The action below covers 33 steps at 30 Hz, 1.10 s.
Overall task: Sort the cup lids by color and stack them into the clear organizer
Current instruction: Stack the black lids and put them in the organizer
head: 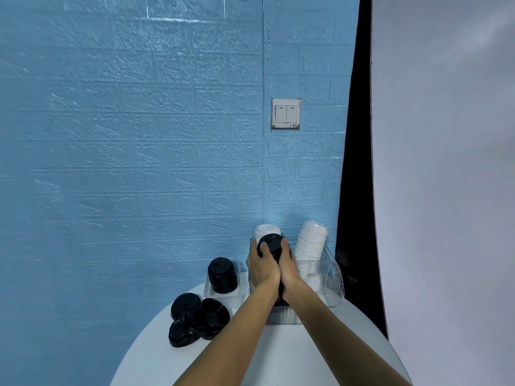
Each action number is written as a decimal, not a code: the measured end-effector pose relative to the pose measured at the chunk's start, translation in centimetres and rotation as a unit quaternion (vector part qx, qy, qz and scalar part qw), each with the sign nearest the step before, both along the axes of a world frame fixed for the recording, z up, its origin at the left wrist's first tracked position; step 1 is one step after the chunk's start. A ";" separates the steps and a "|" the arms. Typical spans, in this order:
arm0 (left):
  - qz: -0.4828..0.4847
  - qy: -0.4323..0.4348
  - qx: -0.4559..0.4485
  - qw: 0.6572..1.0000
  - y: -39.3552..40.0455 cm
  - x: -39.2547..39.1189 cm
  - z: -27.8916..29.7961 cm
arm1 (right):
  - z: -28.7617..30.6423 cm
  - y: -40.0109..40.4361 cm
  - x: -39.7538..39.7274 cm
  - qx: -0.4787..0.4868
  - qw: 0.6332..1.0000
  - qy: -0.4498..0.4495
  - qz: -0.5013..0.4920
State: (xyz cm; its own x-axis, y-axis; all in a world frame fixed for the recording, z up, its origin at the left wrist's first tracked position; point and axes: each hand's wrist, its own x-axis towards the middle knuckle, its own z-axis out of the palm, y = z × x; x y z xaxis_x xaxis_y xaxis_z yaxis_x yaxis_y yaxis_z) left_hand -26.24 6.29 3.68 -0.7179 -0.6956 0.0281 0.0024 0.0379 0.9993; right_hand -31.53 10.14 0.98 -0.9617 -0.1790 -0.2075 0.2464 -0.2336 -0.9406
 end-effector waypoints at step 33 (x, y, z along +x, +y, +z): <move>-0.092 -0.043 -0.319 0.942 -3.9 1.0 -1.4 | 2.5 2.8 0.6 0.296 0.901 0.317 0.005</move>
